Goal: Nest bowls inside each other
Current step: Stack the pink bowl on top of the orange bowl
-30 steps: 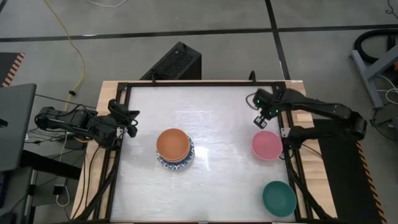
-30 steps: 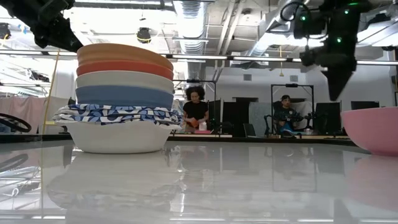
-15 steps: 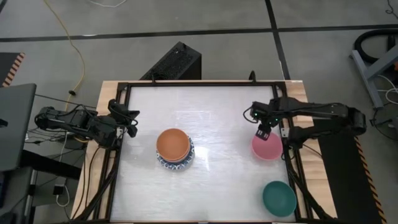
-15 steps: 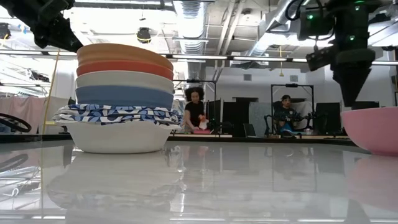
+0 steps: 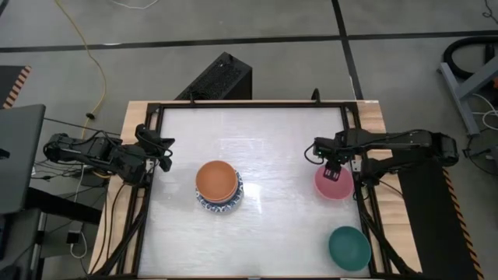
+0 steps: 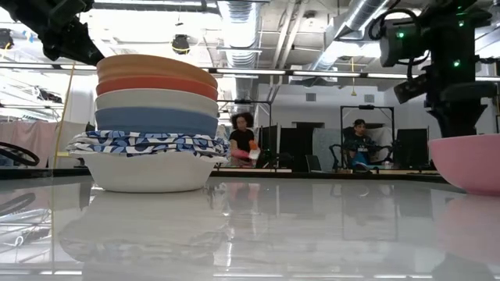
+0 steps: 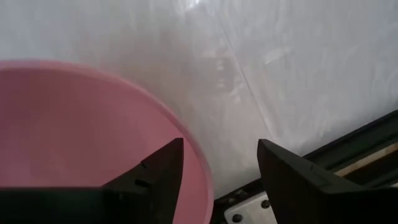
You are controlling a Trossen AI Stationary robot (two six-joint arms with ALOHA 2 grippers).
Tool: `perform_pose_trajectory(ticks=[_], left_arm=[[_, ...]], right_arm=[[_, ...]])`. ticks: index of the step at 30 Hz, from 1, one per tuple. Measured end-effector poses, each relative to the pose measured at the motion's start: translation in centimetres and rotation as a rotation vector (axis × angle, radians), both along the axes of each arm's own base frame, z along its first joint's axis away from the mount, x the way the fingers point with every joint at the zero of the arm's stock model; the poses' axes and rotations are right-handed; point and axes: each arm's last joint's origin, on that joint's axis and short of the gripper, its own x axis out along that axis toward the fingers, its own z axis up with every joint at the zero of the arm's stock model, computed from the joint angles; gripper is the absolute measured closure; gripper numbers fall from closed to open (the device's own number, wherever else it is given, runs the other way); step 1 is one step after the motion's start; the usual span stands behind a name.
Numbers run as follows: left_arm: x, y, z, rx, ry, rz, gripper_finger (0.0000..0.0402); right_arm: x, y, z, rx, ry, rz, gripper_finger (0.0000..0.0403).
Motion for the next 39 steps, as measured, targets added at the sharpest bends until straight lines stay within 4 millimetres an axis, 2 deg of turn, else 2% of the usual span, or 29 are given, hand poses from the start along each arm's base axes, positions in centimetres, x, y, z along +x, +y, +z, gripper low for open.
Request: perform_pose_trajectory(ticks=[4,8,12,17,19,23,27,39], left_arm=[[0.0,0.0,0.0,0.0,0.0,0.0,0.0401],[0.0,0.0,0.0,0.001,0.001,0.0,0.0401],[0.0,0.0,0.0,0.001,0.001,0.0,0.0401],[0.0,0.0,0.0,0.003,0.002,-0.001,0.0401],[0.0,0.0,0.0,0.002,0.002,-0.001,0.0401],[0.0,0.0,0.0,0.002,0.002,-0.001,0.0401],[0.0,0.0,0.0,0.003,0.003,-0.001,0.0401],[0.0,0.0,0.0,0.003,0.003,-0.002,0.0401]], right_arm=[[0.0,0.0,0.0,0.001,0.002,-0.001,0.018],[0.1,0.0,-0.1,0.003,0.004,-0.012,0.0211],[0.4,-0.1,-0.7,0.023,0.035,-0.02,0.0264],[0.9,-0.2,-1.4,0.043,0.097,-0.021,0.0361],[1.1,-0.2,-1.5,0.052,0.105,-0.012,0.0386],[1.6,-0.2,-1.2,0.053,0.095,-0.009,0.0382],[2.5,-0.4,0.2,0.038,0.029,0.004,0.0394],[4.9,-1.9,6.4,-0.032,-0.194,0.053,0.0394]])
